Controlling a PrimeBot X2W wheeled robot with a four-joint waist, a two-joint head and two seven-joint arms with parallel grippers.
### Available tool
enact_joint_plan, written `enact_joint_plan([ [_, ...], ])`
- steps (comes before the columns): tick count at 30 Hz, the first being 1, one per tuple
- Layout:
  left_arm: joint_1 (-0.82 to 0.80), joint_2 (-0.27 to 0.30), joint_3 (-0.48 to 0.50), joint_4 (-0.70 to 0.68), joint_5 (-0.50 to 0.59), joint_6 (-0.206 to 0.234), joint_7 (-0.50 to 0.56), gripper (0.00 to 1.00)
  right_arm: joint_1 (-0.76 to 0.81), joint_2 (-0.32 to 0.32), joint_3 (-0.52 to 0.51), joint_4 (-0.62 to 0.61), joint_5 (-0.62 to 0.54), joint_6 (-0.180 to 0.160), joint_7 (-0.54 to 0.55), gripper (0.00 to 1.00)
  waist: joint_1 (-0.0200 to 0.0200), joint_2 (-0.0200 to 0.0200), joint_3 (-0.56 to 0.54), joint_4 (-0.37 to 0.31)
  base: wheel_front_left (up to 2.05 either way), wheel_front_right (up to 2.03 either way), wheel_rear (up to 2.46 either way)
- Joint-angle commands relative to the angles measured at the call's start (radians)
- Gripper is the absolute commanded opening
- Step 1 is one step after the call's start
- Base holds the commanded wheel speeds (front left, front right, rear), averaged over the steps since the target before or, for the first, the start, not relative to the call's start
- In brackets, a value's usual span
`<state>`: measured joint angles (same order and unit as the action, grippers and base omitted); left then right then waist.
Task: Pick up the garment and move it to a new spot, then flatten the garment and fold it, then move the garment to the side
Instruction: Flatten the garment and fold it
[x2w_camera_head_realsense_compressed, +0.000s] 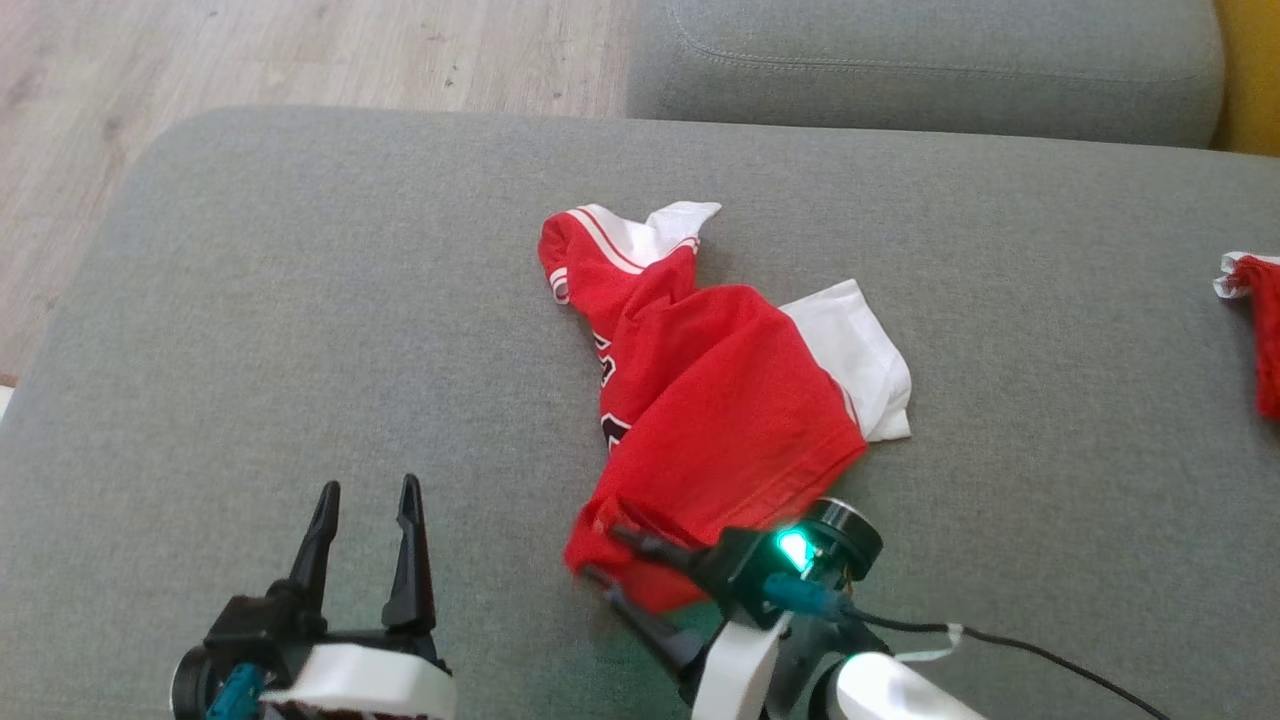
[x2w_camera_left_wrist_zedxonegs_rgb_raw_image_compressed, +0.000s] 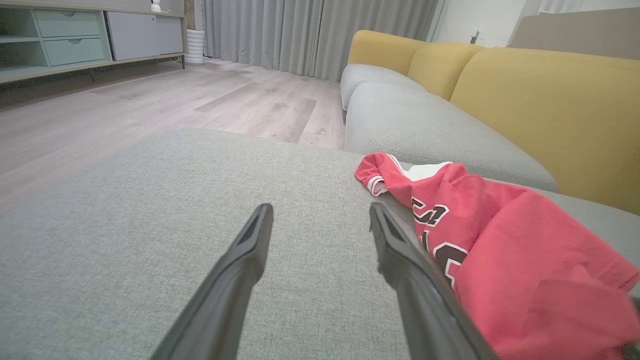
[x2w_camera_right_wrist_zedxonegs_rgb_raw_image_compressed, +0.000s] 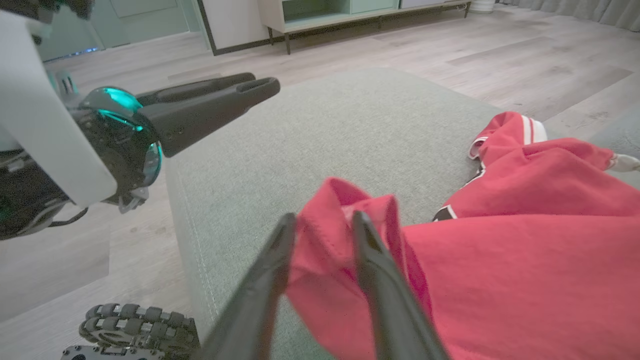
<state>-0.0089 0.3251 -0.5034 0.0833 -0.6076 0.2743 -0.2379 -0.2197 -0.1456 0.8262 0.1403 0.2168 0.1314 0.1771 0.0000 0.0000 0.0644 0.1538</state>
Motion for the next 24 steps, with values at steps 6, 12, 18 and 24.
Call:
enact_joint_plan([
  [6, -0.018, 0.020, 0.039, -0.036, -0.002, 0.009, -0.007, 1.00, -0.025, 0.031, -0.090, -0.040, -0.006, -0.001, -0.071, 1.00, 0.0000, 0.0000, -0.012, -0.020, 0.00, 0.00, 0.00],
  [12, -0.014, 0.019, 0.031, -0.037, -0.003, 0.010, -0.005, 1.00, 0.001, 0.040, -0.296, -0.088, -0.059, -0.001, -0.068, 1.00, 0.0000, 0.0000, -0.016, -0.036, 0.00, 0.00, 0.00],
  [18, -0.027, 0.018, 0.025, -0.042, -0.002, 0.007, -0.004, 1.00, 0.035, 0.039, -0.469, -0.008, -0.132, -0.001, -0.040, 1.00, 0.0000, 0.0000, 0.004, -0.030, 0.00, 0.00, 0.00],
  [24, -0.038, 0.018, 0.026, -0.041, -0.002, 0.007, -0.005, 1.00, 0.038, 0.056, -0.532, 0.115, -0.127, -0.001, -0.055, 1.00, 0.0000, 0.0000, 0.024, -0.018, 0.00, 0.00, 0.00],
])
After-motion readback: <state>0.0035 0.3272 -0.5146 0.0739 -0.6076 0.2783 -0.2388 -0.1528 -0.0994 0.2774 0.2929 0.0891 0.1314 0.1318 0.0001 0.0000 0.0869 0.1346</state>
